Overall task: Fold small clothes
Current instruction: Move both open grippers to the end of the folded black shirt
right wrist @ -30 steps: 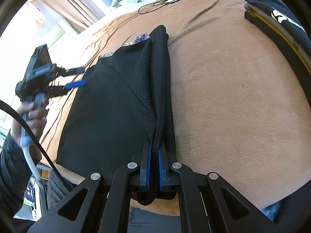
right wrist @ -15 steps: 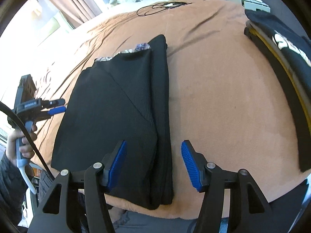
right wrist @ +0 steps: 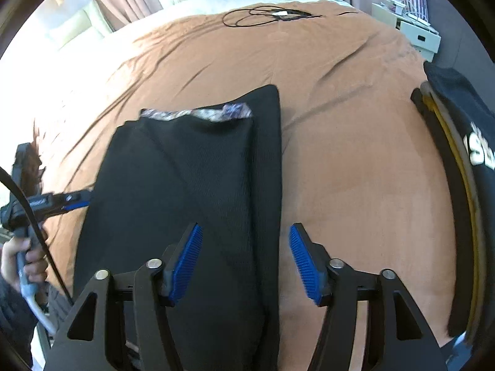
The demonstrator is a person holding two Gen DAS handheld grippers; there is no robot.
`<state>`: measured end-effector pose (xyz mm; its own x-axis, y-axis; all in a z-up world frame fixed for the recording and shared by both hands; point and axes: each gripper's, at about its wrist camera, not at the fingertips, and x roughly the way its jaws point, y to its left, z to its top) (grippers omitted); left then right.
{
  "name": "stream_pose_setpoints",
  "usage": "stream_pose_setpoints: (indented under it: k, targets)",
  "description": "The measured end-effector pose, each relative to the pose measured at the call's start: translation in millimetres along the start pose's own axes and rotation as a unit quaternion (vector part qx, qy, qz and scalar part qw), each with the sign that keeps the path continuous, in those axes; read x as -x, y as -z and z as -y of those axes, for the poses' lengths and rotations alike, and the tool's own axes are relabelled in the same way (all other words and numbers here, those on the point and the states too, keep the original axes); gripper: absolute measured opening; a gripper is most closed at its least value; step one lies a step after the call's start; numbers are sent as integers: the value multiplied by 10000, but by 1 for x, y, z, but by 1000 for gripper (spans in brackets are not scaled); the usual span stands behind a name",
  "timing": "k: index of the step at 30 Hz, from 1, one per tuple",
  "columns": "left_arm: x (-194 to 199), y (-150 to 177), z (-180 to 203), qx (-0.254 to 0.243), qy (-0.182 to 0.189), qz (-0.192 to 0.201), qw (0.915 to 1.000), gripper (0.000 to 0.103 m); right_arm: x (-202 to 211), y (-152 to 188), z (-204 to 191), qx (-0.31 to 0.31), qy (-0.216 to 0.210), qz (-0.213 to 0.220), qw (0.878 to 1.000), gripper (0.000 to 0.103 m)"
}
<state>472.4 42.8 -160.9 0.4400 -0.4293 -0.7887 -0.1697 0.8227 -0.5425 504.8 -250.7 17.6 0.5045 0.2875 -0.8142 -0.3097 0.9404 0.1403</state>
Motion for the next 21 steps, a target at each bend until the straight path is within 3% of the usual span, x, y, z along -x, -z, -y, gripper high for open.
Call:
stream_pose_setpoints:
  k: [1, 21]
  targets:
    - [-2, -2, 1, 1, 2, 7, 10000, 59, -4, -5, -1, 29, 6, -9, 10000, 79]
    - [-28, -66, 1, -119, -77, 101, 9998, 59, -104, -81, -1, -48, 356, -542, 9979, 79]
